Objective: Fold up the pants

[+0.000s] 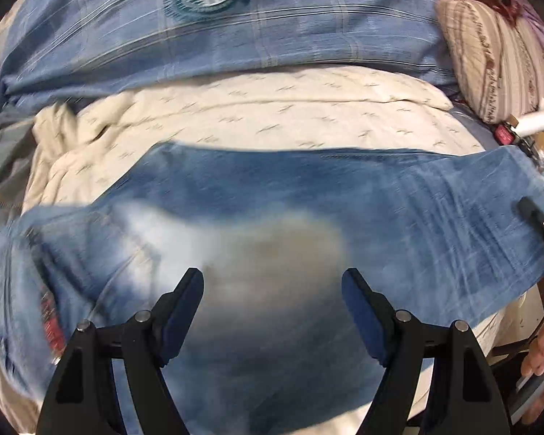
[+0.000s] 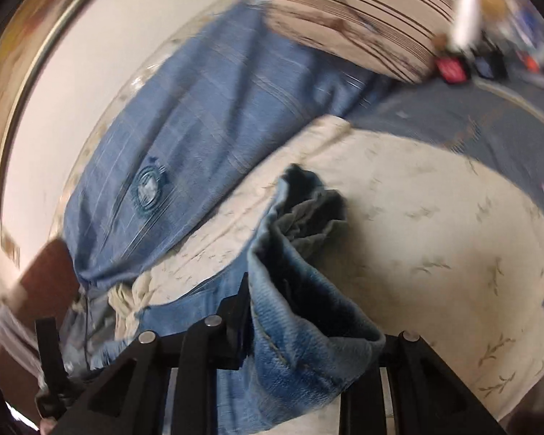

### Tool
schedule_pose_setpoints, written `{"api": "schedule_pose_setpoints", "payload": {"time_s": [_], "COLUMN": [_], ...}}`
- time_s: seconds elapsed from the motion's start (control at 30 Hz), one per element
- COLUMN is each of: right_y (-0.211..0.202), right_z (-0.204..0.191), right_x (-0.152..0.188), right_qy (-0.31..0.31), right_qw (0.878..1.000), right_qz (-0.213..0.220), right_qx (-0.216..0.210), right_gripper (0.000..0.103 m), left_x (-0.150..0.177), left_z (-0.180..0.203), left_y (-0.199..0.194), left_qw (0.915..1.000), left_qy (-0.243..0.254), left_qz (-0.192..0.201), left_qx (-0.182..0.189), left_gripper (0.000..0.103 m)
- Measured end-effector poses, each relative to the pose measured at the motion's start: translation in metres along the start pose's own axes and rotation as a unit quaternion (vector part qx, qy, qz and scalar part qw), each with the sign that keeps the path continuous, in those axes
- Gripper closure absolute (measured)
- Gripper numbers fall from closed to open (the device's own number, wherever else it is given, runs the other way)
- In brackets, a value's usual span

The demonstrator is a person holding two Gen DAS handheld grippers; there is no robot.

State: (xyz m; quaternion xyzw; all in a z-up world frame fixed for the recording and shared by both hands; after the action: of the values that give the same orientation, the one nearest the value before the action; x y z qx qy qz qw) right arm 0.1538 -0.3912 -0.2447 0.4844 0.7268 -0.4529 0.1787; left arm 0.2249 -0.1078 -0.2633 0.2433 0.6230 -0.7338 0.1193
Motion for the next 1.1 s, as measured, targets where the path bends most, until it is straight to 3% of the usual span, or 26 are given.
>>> {"api": "schedule_pose_setpoints", "payload": {"time_s": [0.27,0.47,0.57,0.63,0.67,0.7,0.8,0.97,1.03,1.1], "right_y": [0.011,0.047,0.067,0.075,0.073,0.071,0.055,0.027,0.015,0.012], "right_z": [-0.094,-0.16,-0.178,-0.186,-0.19,-0.194,-0.196,-0.178,-0.158,-0.129], "right_x": [0.026,0.078,0.112,0.131,0.136,0.138,0.14,0.125,0.106,0.088], "right_qy": [-0.125,-0.212,-0.232,-0.234,-0.245,-0.255,-0.281,-0.23,-0.205,-0.172], "right_qw": [0.991,0.97,0.958,0.949,0.946,0.944,0.937,0.951,0.964,0.978], "right_qz": [-0.027,-0.099,-0.158,-0.198,-0.197,-0.19,-0.183,-0.164,-0.132,-0.105], "right_qx": [-0.039,-0.059,-0.061,-0.07,-0.075,-0.081,-0.101,-0.13,-0.109,-0.06], "right_gripper": [0.076,0.073,0.065,0.053,0.043,0.038,0.034,0.033,0.033,0.033], "left_x": [0.005,0.003,0.002,0.002,0.002,0.001,-0.005,-0.029,-0.043,-0.054], "left_z": [-0.053,-0.093,-0.115,-0.124,-0.126,-0.126,-0.116,-0.078,-0.058,-0.042], "left_y": [-0.039,-0.058,-0.062,-0.063,-0.062,-0.062,-0.064,-0.065,-0.058,-0.047], "left_qw": [0.998,0.9943,0.9918,0.9904,0.99,0.9898,0.9906,0.9925,0.9936,0.995], "left_qy": [-0.053,-0.093,-0.116,-0.128,-0.131,-0.132,-0.121,-0.087,-0.067,-0.051], "left_qz": [0.026,0.047,0.052,0.05,0.049,0.049,0.052,0.06,0.063,0.059], "left_qx": [0.021,0.02,0.016,0.018,0.021,0.024,0.036,0.062,0.066,0.062], "left_gripper": [0.024,0.024,0.024,0.024,0.024,0.024,0.024,0.024,0.024,0.024]}}
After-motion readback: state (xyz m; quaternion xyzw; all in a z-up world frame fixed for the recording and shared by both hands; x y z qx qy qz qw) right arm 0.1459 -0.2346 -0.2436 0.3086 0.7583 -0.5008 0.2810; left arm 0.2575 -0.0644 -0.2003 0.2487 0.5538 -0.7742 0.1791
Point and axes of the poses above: each gripper's, at about its wrist camera, not at the fingertips, and y roughly the way its jaws point, z to its right, x to its underside, the point moved 9 cm from there along y, roughly the way its jaws point, and after that the axes turned 8 degrees about -y, right-handed, at the moved point
